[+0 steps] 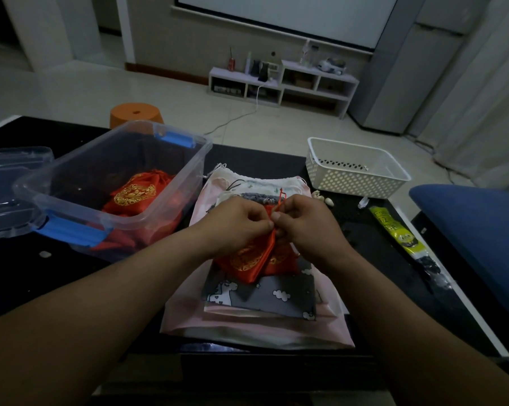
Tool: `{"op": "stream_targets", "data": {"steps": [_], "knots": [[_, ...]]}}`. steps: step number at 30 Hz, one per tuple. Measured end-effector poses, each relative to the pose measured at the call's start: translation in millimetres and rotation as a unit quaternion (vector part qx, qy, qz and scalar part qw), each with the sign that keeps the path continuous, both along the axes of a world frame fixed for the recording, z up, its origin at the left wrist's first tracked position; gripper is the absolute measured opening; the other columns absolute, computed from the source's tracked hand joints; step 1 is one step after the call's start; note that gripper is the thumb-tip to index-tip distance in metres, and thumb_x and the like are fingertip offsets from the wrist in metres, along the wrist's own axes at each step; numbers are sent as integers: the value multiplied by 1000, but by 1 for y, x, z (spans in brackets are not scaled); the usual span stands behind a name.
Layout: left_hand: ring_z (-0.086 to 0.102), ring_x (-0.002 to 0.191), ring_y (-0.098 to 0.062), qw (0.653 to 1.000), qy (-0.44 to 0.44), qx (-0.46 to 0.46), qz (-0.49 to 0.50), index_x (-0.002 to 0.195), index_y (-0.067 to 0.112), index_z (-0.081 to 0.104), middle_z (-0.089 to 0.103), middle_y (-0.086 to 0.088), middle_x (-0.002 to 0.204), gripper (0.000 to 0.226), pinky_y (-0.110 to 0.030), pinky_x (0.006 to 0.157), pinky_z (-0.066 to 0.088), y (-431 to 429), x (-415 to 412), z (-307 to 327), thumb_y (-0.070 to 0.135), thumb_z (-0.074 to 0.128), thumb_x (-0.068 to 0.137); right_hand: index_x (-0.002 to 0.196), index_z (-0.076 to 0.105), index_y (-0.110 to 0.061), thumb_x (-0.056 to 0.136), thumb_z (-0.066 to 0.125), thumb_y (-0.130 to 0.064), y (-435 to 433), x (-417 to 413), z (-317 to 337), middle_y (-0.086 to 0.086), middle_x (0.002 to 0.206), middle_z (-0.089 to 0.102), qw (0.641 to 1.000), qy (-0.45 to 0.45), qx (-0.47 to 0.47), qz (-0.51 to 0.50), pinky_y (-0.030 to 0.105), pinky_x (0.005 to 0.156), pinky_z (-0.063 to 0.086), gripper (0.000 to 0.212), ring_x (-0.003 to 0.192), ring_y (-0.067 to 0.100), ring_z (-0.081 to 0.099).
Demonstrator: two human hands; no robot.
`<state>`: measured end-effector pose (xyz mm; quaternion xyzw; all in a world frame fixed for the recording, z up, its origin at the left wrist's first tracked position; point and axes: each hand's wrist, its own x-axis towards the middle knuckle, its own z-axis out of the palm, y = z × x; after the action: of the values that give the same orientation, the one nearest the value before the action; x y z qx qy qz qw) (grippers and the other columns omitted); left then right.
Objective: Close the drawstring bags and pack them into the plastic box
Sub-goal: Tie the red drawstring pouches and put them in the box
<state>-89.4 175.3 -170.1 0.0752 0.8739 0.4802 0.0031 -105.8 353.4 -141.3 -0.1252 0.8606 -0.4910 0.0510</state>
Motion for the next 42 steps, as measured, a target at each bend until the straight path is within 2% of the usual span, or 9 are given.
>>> {"op": "stream_targets", "data": {"steps": [4,8,15,21,25,30,33,35,42], "knots": [[62,70,-10,997,64,-46,19,75,22,68,66,6,71,21,-38,70,53,1,1,-2,31,73,93,92,67,-3,99,66,-4,2,0,-1,10,69,69,999,-19,-32,12,22,56,56,7,59,14,67],[59,82,-6,991,123,-49,24,85,27,65,62,11,84,12,-34,74,51,0,2,-5,30,75,91,92,69,-6,99,68,-8,6,-6,-3,10,69,70,998,-40,-50,23,41,71,64,7,66,24,70],[64,79,-3,991,133,-24,26,84,24,71,69,12,81,11,-32,74,53,2,2,-12,28,73,95,92,70,-5,97,70,-6,8,-6,-4,18,79,73,997,-14,-66,22,38,69,62,5,70,21,71],[59,72,-7,986,152,-58,46,79,17,61,64,7,74,18,-34,67,48,8,5,-17,24,68,94,82,69,-29,93,74,-15,-1,-1,-13,-6,80,73,990,133,48,0,31,75,56,19,78,7,70],[59,69,-9,980,171,-66,73,86,18,60,64,4,73,8,-31,64,46,12,8,-19,21,67,89,89,71,-23,93,71,-16,-6,3,-19,-7,84,75,980,184,81,-5,37,78,56,8,83,12,69],[62,74,-8,984,160,-65,52,87,20,70,68,7,78,7,-37,72,51,6,2,-21,23,65,90,92,72,-20,91,73,-18,-4,2,-24,-6,85,75,976,199,90,-2,42,78,55,3,85,16,69],[63,81,-6,987,150,-56,21,88,22,71,70,9,84,8,-32,77,51,1,-2,-16,23,68,95,89,70,-25,92,74,-18,1,-1,-21,-11,83,74,980,185,71,1,29,75,54,9,82,4,68],[62,80,-3,989,143,-48,4,86,22,70,68,10,83,9,-29,75,50,-2,-4,-14,23,71,95,88,69,-27,92,74,-14,4,-1,-18,-12,79,72,984,169,52,3,20,70,49,15,78,0,67],[55,68,-3,996,89,-10,-30,81,24,63,62,9,75,18,-27,65,48,-9,-5,-12,26,73,96,88,70,-24,93,73,-13,6,-1,-15,-8,80,72,989,142,27,16,25,72,51,12,78,4,67]]}}
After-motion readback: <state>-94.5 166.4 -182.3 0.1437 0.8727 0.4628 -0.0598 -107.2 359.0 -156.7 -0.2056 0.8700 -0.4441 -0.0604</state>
